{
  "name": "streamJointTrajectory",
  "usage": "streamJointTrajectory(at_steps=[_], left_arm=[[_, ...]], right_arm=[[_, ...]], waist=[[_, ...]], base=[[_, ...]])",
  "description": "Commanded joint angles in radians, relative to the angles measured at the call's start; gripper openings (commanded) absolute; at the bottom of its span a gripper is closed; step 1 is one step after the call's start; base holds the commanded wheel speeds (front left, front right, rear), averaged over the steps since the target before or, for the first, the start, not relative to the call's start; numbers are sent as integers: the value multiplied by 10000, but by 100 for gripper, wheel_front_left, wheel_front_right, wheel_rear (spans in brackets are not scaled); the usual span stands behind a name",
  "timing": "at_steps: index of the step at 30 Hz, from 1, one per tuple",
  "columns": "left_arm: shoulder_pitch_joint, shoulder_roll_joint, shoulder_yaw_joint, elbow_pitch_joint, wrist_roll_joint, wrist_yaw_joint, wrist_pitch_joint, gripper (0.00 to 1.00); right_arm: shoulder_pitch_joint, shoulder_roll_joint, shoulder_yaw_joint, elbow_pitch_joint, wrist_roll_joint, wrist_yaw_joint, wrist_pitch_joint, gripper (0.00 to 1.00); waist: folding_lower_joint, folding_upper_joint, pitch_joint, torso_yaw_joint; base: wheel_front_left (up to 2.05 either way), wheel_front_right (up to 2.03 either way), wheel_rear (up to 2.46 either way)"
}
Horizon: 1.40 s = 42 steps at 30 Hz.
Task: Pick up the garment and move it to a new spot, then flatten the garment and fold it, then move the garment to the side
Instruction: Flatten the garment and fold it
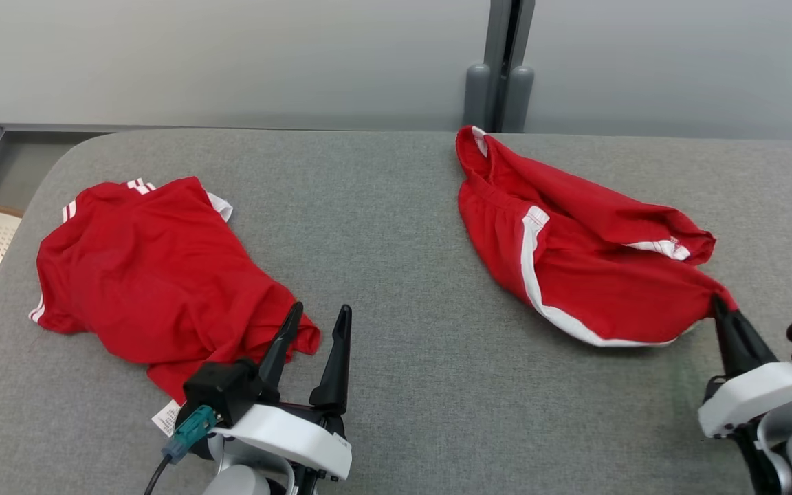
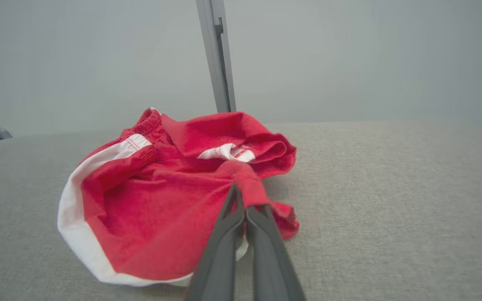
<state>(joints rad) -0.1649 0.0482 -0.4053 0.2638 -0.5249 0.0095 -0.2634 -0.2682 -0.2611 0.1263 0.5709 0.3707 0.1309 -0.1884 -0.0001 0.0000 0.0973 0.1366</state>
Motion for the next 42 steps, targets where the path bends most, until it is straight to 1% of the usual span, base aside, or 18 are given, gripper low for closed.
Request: streamJointTrajectory(at_steps=[1, 5, 6, 7, 10, 12, 14, 17, 18, 19, 22, 26, 29, 34, 36, 39, 42], left_arm=[[166, 41, -4, -9, -58, -8, -19, 100], [177, 41, -123, -64, -130, 30, -19, 100], [174, 43, -168, -82, -141, 42, -19, 100], [174, 43, -168, -82, -141, 42, -19, 100], [101, 43, -281, -129, -190, 62, -19, 100], [-18, 43, -347, -154, -190, 64, -19, 100], [-144, 43, -398, -152, -197, 59, -19, 100], [-305, 40, -465, -105, -173, 49, -19, 100], [-368, 41, -479, -101, -174, 46, -19, 100], [-415, 41, -500, -96, -175, 37, -19, 100], [-543, 41, -563, -57, -186, 26, -19, 100], [-618, 41, -551, -19, -178, 87, -19, 100], [-566, 37, -453, 2, -93, 76, -19, 100], [-412, 37, -231, -34, 34, 0, -19, 100], [-334, 41, -123, -92, 112, -74, -20, 100], [-207, 41, 7, -222, 186, -205, -19, 100], [-74, 41, 159, -351, 194, -271, -19, 100]], right_arm=[[261, -370, -287, -433, -197, -1, 630, 0], [683, -881, -1111, -1568, -901, -1, 2179, 0], [805, -922, -1343, -1868, -1088, -1, 2537, 0], [805, -922, -1343, -1868, -1088, -1, 2537, 0], [1079, -842, -1889, -2731, -1436, -1, 3485, 0], [1142, -827, -1962, -3175, -1723, -1, 3919, 0], [1057, -688, -1936, -3272, -1832, -1, 4230, 0], [702, -672, -1733, -2879, -2128, -1, 4432, 0], [566, -648, -1691, -2635, -2257, -1, 4436, 47], [437, -567, -1735, -2298, -2273, -1, 4477, 100], [22, -670, -1863, -1280, -2816, -1, 4302, 100], [-397, -321, -2399, -216, -3320, -1, 3788, 100], [-568, -61, -2733, 175, -3393, -3, 3299, 100], [-213, 301, -3338, 261, -3355, -3, 2527, 100], [137, 504, -3382, 157, -3373, -1, 2327, 100], [616, 867, -3385, -310, -3169, -1, 1806, 100], [1195, 1339, -3117, -930, -2467, -1, 1155, 100]], waist=[[1, 0, -227, -239], [1, 0, -293, -301], [1, 0, -284, -291], [1, 0, -284, -291], [1, 0, -161, -199], [1, 0, 10, -89], [1, 0, 180, 26], [1, 0, 421, 188], [1, 0, 492, 234], [1, 0, 549, 273], [1, 0, 657, 380], [1, 0, 678, 339], [1, 0, 597, 122], [1, 0, 291, -423], [1, 0, 127, -663], [1, 0, -39, -1011], [1, 0, -135, -1270]], base=[[0, 0, 0], [0, 0, 0], [0, 0, 0], [0, 0, 0], [0, 0, 0], [0, 0, 0], [0, 0, 0], [0, 0, 0], [0, 0, 0], [0, 0, 0], [0, 0, 0], [0, 0, 0], [0, 0, 0], [0, 0, 0], [0, 0, 0], [0, 0, 0], [0, 0, 0]])
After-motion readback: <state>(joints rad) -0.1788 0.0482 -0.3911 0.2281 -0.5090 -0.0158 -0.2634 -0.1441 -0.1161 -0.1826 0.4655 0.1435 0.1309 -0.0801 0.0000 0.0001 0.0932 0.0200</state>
